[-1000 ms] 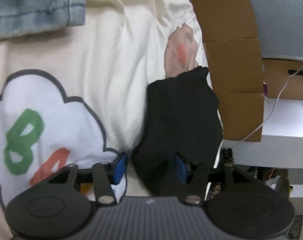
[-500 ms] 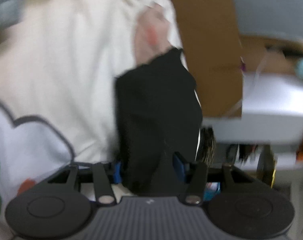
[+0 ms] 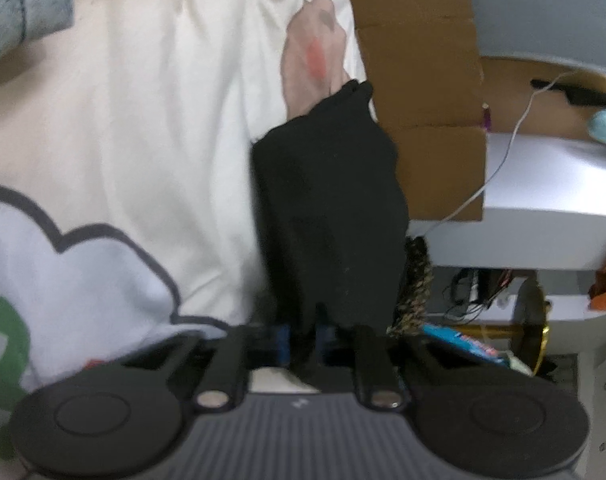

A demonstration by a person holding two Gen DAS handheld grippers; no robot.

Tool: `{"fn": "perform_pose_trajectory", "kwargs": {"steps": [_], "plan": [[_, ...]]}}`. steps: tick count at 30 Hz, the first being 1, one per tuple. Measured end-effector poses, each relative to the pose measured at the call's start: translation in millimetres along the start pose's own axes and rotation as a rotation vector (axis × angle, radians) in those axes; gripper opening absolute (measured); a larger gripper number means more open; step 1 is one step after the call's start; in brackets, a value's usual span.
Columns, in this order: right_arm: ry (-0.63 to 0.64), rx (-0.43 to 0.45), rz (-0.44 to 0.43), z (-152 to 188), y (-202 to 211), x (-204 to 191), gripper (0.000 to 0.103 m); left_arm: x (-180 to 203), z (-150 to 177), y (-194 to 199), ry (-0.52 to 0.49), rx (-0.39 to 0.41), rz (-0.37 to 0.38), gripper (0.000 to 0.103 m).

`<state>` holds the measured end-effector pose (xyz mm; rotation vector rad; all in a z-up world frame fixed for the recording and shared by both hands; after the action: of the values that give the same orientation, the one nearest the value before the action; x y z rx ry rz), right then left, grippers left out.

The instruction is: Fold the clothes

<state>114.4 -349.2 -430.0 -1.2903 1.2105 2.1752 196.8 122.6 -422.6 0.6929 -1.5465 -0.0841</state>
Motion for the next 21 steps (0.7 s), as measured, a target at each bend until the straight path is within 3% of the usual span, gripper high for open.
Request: {"fn": "perform_pose_trajectory", "kwargs": {"steps": [6,21], "plan": [[0.068,-0.013,0.035,3,-1,-10,0.011,18,-3,9,-0.068,0.024,-0.039,0.006],[0.111,-0.052,0.023,21,6,-21,0.009,53,3,38,-0.142,0.074,-0.119,0.006]]}}
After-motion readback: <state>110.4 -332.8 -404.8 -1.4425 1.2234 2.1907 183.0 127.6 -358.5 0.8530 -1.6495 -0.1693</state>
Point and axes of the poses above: each gripper's, at about its wrist camera, not at the fingertips, and y roughly against the way its jaws point, x to its right, z to its underside, the point moved 2 cm from there along -y, roughly the way its jaws point, and after that the axes turned 9 degrees about -y, right-handed, at the moved point
